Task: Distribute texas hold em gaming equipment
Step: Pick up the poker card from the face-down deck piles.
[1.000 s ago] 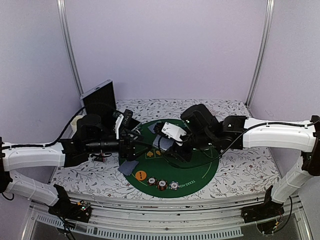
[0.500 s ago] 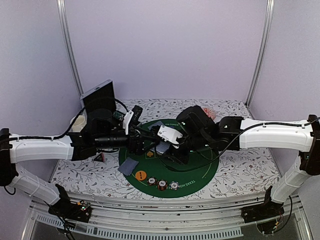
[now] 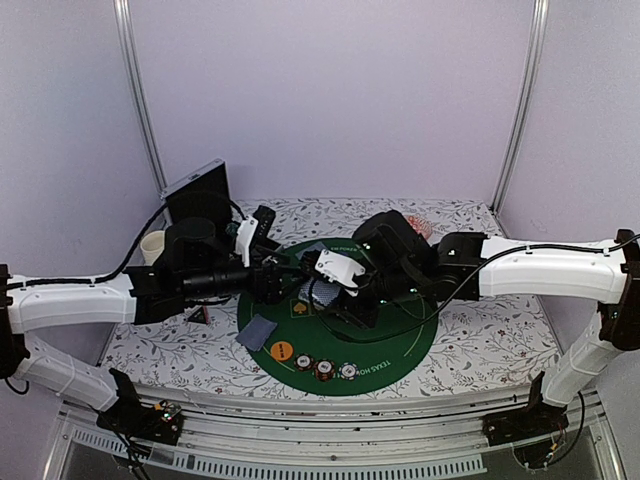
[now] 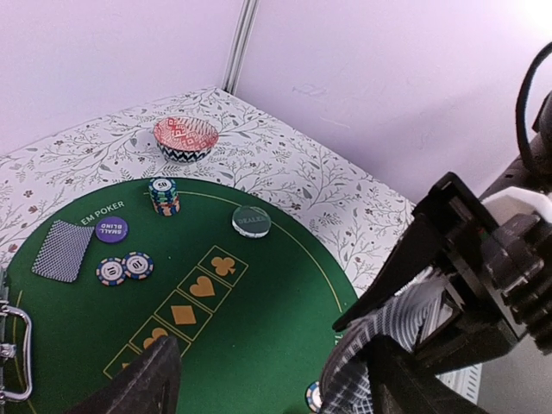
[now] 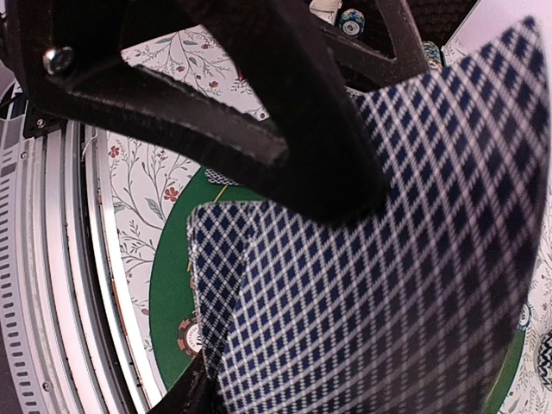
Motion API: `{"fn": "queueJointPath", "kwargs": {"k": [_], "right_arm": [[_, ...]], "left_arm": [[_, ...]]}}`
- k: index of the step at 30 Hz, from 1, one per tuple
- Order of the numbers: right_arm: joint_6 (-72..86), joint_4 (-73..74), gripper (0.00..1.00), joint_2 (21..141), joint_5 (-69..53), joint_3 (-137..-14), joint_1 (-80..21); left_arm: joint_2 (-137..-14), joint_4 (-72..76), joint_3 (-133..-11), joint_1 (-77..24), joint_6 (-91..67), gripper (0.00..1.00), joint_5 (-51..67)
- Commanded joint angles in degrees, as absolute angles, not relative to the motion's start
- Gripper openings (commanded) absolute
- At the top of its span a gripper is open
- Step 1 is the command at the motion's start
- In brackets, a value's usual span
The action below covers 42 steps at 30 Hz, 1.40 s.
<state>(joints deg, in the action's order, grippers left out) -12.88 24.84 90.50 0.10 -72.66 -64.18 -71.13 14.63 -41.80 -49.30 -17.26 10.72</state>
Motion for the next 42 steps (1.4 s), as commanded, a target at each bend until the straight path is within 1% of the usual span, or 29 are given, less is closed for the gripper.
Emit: {"fn": "queueJointPath", "kwargs": {"k": [1, 3, 5, 8, 11, 13, 17, 18, 31, 38, 42], "right_arm": [[-13.2, 23.7, 0.44, 89.5, 0.3, -72.1, -64.6], [-13.1, 23.6, 0.44, 89.4, 0.3, -72.1, -64.6], [-13.1, 23.6, 0.44, 89.3, 0.4, -71.9, -64.6], [-13.1, 23.6, 0.44, 89.2, 0.5, -71.7, -64.6], [-12.9, 23.5, 0.44, 88.8, 0.7, -71.5, -64.6], [-12.9, 23.6, 0.44, 88.6, 0.8, -71.3, -64.6], [-12.9, 23.4, 0.44, 88.2, 1.1, -70.9, -64.5], [-12.8, 23.4, 0.44, 88.1, 1.1, -70.9, -64.6], [-12.2, 22.6, 0.43, 87.0, 2.8, -68.6, -63.5], [-9.9, 21.5, 0.43, 85.9, 2.9, -66.2, -61.0], [-8.9, 21.4, 0.43, 85.9, 3.7, -66.0, -59.9]], "left_arm": [[-70.4, 14.3, -40.8, -49.4, -16.5, 0.75, 10.4], [-70.4, 14.4, -40.7, -49.4, -16.7, 0.75, 11.4], [-70.2, 14.9, -40.7, -49.4, -16.8, 0.71, 12.5], [-69.6, 16.0, -40.4, -49.4, -16.9, 0.60, 15.2], [-68.6, 17.5, -39.5, -49.4, -17.1, 0.40, 18.5], [-67.8, 18.2, -38.9, -49.4, -17.1, 0.29, 19.9], [-65.9, 18.3, -37.7, -49.5, -17.1, 0.03, 20.3], [-65.4, 18.2, -37.4, -49.5, -17.1, 0.00, 20.4], [-58.7, 18.9, -35.7, -47.8, -20.5, 0.00, 17.4], [-54.1, 18.0, -36.1, -43.2, -32.4, 0.00, 3.4], [-55.7, 21.0, -35.6, -41.1, -36.7, 0.00, -3.8]]}}
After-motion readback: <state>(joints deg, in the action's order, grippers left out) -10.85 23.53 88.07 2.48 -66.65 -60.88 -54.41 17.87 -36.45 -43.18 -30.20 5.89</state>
